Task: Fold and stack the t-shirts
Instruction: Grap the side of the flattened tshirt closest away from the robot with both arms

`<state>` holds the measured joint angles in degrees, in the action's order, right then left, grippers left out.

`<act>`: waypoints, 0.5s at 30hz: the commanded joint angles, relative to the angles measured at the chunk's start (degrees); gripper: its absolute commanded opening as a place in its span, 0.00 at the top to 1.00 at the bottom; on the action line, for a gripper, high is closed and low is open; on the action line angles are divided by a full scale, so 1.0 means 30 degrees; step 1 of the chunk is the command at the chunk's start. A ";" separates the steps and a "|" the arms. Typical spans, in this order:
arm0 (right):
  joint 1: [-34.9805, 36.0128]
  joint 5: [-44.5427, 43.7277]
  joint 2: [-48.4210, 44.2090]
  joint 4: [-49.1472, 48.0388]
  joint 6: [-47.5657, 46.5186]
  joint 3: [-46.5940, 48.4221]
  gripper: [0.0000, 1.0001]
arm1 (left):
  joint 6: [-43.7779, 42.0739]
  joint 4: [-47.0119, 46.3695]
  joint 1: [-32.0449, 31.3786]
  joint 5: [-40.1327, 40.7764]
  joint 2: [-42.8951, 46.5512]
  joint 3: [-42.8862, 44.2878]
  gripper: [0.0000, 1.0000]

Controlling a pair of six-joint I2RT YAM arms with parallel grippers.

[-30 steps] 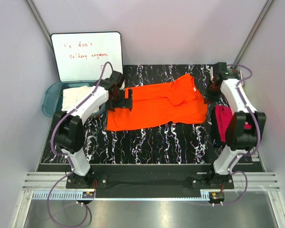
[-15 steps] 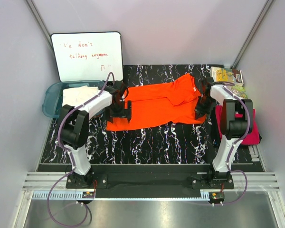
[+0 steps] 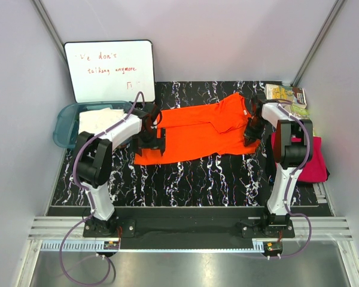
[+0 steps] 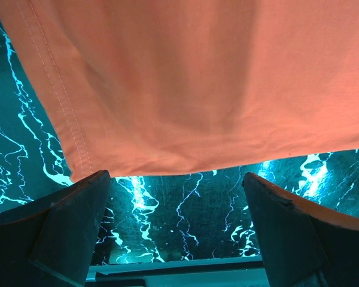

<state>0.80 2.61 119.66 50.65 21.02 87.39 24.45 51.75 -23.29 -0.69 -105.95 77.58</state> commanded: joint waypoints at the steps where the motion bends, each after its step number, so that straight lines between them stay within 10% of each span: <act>1: -0.0002 -0.2686 0.0398 0.0692 -0.0003 0.0077 1.00 | -0.0180 0.0386 -0.0089 0.0756 0.0687 0.1063 0.01; 15: -0.1789 -0.3156 0.1100 0.1864 -0.0062 0.0896 1.00 | 0.0406 0.1003 -0.0089 0.1754 0.0338 0.0888 0.01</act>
<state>-3.14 -2.59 120.22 55.02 21.26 88.42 24.69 54.30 -23.31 2.92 -105.82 79.07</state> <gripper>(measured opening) 0.008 0.987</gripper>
